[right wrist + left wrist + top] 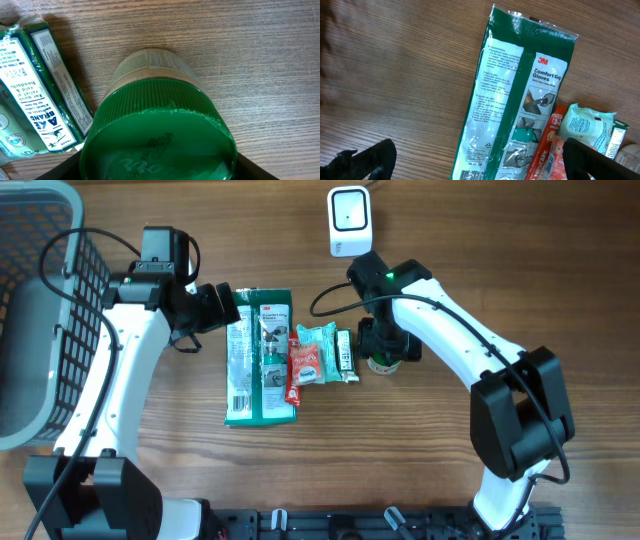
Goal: Scan the item barcode
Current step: 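Close right gripper around the green-capped jar and lift it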
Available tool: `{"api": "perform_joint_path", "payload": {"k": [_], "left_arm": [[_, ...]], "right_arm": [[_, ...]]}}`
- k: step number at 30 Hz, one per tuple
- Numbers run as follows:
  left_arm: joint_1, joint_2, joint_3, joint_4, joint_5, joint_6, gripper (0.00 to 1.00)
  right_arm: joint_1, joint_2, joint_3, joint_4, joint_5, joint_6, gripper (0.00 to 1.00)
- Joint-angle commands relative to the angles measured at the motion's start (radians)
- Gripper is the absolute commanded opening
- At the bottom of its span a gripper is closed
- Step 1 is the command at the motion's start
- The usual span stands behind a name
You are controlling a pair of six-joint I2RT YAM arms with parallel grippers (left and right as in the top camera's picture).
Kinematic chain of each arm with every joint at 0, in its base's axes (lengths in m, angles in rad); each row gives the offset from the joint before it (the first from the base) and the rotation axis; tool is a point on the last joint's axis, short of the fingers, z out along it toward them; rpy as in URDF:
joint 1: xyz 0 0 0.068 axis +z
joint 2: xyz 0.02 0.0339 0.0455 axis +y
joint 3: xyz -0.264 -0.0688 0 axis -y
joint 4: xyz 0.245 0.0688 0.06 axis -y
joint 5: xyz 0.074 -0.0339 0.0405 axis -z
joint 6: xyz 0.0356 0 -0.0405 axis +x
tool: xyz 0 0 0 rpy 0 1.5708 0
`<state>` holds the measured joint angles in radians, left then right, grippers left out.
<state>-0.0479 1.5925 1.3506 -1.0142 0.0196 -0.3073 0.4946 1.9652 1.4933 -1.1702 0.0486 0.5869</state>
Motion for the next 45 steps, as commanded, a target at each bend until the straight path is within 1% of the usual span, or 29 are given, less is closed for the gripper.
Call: {"api": "perform_joint_path", "payload": {"k": [1, 3, 5, 10, 11, 12, 13, 14, 15, 16, 19, 21, 27, 35, 41, 45], "left_arm": [[-0.002, 0.001, 0.008, 0.000, -0.013, 0.016, 1.00], [-0.002, 0.001, 0.008, 0.000, -0.013, 0.016, 1.00], [-0.002, 0.001, 0.008, 0.000, -0.013, 0.015, 1.00], [-0.002, 0.001, 0.008, 0.000, -0.013, 0.016, 1.00], [-0.002, 0.001, 0.008, 0.000, -0.013, 0.016, 1.00], [-0.002, 0.001, 0.008, 0.000, -0.013, 0.016, 1.00], [-0.002, 0.001, 0.008, 0.000, -0.013, 0.015, 1.00], [-0.002, 0.001, 0.008, 0.000, -0.013, 0.015, 1.00], [-0.002, 0.001, 0.008, 0.000, -0.013, 0.016, 1.00], [-0.002, 0.001, 0.008, 0.000, -0.013, 0.015, 1.00], [-0.002, 0.001, 0.008, 0.000, -0.013, 0.016, 1.00], [-0.002, 0.001, 0.008, 0.000, -0.013, 0.016, 1.00], [-0.002, 0.001, 0.008, 0.000, -0.013, 0.016, 1.00], [-0.002, 0.001, 0.008, 0.000, -0.013, 0.016, 1.00], [-0.002, 0.001, 0.008, 0.000, -0.013, 0.016, 1.00], [-0.002, 0.001, 0.008, 0.000, -0.013, 0.016, 1.00]], "right_arm": [[0.001, 0.013, -0.015, 0.016, 0.039, -0.009, 0.68], [0.000, 0.013, -0.015, 0.029, 0.060, -0.101, 0.68], [0.000, 0.013, -0.014, 0.034, 0.087, -0.208, 0.64], [0.000, 0.011, -0.005, 0.037, 0.146, -0.309, 0.63], [0.000, 0.011, -0.005, 0.040, 0.146, -0.319, 0.64], [0.000, 0.011, -0.005, 0.040, 0.146, -0.318, 0.70], [0.000, 0.011, -0.005, 0.040, 0.145, -0.317, 0.77], [0.000, 0.011, 0.000, 0.036, 0.137, -0.308, 0.90], [0.000, 0.011, 0.010, 0.030, 0.132, -0.290, 0.99], [0.000, 0.011, 0.025, 0.022, 0.126, -0.269, 1.00], [-0.005, 0.010, 0.082, -0.002, 0.080, -0.235, 1.00], [-0.018, 0.010, 0.109, 0.000, 0.042, -0.188, 1.00], [-0.071, 0.010, 0.093, 0.003, -0.013, -0.076, 1.00], [-0.075, 0.010, 0.037, 0.063, -0.077, -0.056, 1.00], [-0.075, 0.010, 0.036, 0.062, -0.073, 0.012, 0.99], [-0.075, 0.010, 0.019, 0.069, -0.073, 0.023, 0.99]]}}
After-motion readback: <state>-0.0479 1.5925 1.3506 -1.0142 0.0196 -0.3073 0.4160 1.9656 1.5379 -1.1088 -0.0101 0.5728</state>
